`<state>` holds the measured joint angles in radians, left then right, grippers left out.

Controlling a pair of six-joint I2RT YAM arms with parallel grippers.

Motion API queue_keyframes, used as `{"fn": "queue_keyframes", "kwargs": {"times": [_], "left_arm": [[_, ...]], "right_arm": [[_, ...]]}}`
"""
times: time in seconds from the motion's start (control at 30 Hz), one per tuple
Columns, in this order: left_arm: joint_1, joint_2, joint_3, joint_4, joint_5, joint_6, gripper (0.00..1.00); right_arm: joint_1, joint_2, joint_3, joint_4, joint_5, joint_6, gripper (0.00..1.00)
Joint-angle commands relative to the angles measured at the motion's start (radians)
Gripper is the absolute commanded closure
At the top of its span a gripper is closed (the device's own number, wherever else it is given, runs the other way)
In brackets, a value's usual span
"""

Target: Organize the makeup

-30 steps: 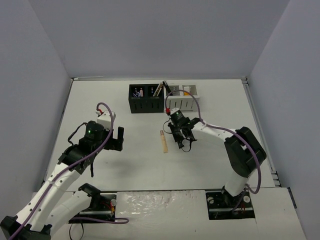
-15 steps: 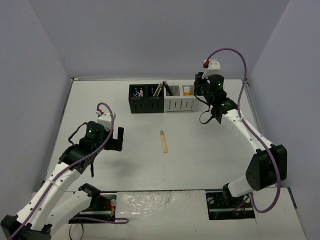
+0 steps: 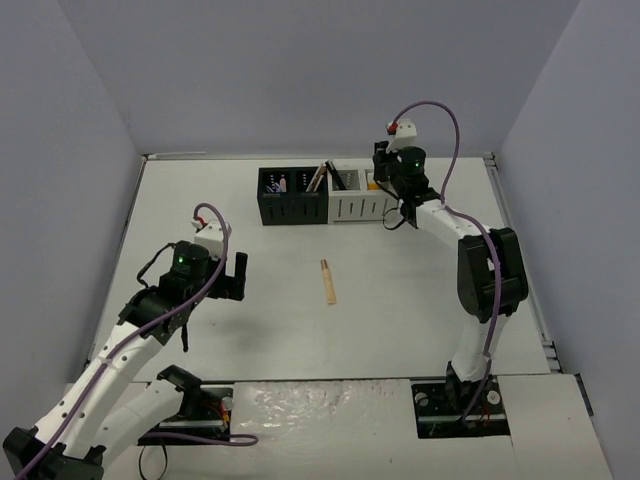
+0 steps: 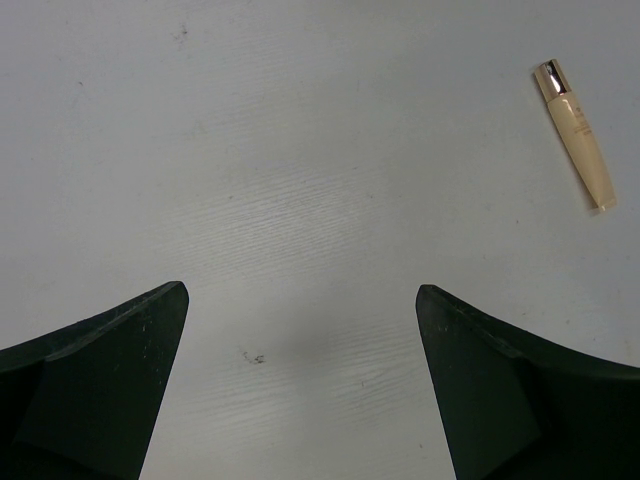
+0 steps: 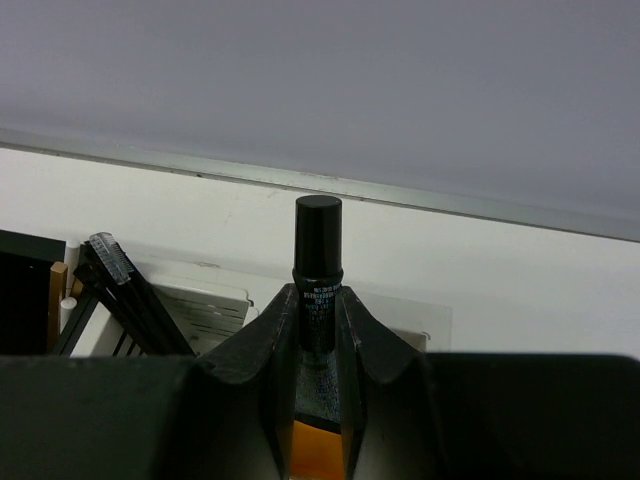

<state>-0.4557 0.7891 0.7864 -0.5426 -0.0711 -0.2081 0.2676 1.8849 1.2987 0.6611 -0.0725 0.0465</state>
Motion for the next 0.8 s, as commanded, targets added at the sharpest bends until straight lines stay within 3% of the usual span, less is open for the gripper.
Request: {"fn": "queue_keyframes", "kwargs": {"times": [0.0,0.3,0.5,0.67,0.77], "left_arm": [[0.009,-0.004,0.043,0.031,0.005,0.009,0.03],[0.012,0.003,0.041,0.030,0.003,0.009,0.03],[0.013,0.012,0.043,0.031,0.005,0.007,0.03],[0.014,0.013,0.043,0.033,0.002,0.009,0.03],[0.021,0.023,0.047,0.031,0.002,0.007,0.03]], "right_arm": [[-0.005,-0.013,0.007,0.176,-0.024,-0.023,0.89],[-0.003,-0.041,-0.063,0.167,-0.036,-0.007,0.67],[0.000,-0.139,-0.143,0.138,-0.032,0.008,0.63],[0.051,-0.310,-0.132,-0.096,0.038,0.027,0.57],[0.124,-0.357,-0.074,-0.411,0.105,0.048,0.52]]}}
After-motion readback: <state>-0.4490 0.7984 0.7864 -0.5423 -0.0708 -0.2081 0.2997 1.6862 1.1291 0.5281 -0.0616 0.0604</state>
